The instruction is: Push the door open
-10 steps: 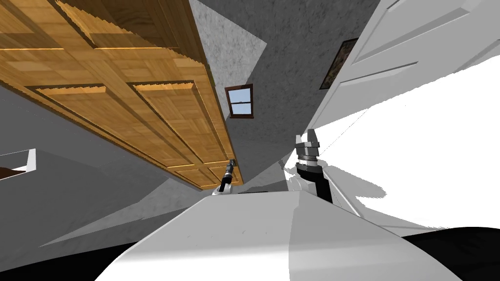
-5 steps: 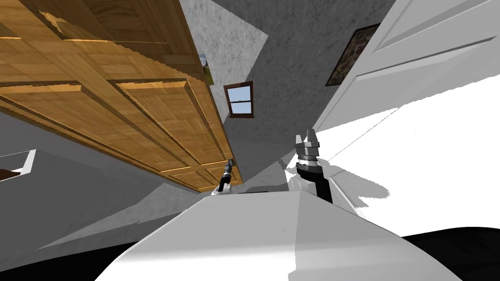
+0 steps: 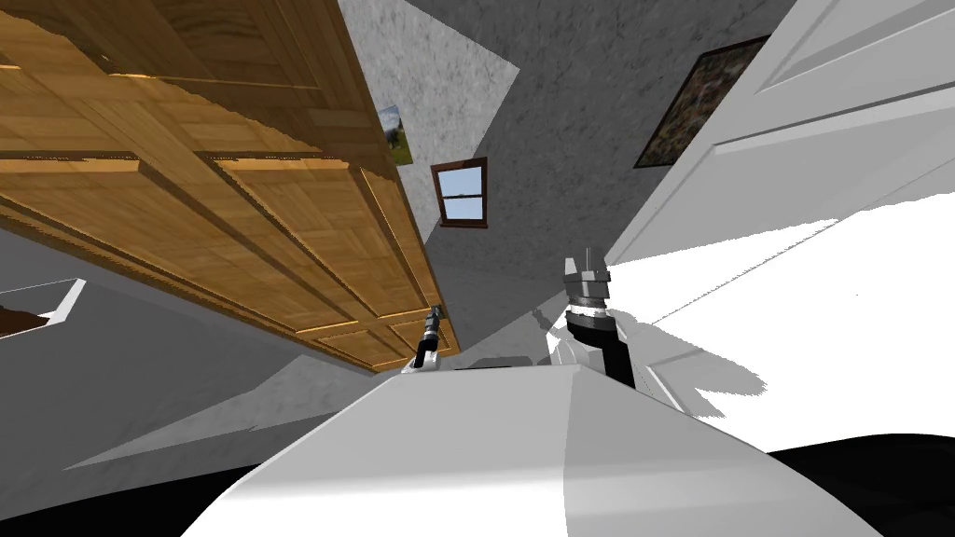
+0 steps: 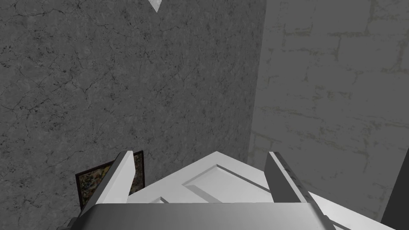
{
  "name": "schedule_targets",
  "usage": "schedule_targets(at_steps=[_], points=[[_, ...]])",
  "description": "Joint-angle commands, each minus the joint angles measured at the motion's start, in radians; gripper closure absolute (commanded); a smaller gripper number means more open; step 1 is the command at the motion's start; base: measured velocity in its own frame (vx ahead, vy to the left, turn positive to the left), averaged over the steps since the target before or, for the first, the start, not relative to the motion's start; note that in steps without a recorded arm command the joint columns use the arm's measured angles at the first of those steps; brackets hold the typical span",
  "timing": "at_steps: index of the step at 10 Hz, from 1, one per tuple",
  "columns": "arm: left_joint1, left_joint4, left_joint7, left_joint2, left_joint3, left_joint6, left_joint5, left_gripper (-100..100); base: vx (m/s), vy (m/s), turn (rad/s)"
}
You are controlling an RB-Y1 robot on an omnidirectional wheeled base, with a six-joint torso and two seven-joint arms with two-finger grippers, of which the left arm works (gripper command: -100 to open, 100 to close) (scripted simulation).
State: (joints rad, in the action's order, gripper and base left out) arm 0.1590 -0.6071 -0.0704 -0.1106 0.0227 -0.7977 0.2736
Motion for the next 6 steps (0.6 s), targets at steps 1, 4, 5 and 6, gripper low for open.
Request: schedule_targets(at_steps=[1, 4, 5, 6], points=[[0.021, 0.025, -0.002, -0.005, -0.019, -0.017, 0.006, 100, 0.174, -0.080, 0.048], [0.010, 0.011, -0.011, -0.010, -0.041, -0.010, 0.018, 100, 0.138, -0.040, 0.035], [0.010, 0.012, -0.013, -0.011, -0.044, -0.010, 0.020, 100, 0.178, -0.035, 0.040], [0.009, 0.013, -0.016, -0.012, -0.052, -0.011, 0.026, 100, 0.168, -0.026, 0.033]])
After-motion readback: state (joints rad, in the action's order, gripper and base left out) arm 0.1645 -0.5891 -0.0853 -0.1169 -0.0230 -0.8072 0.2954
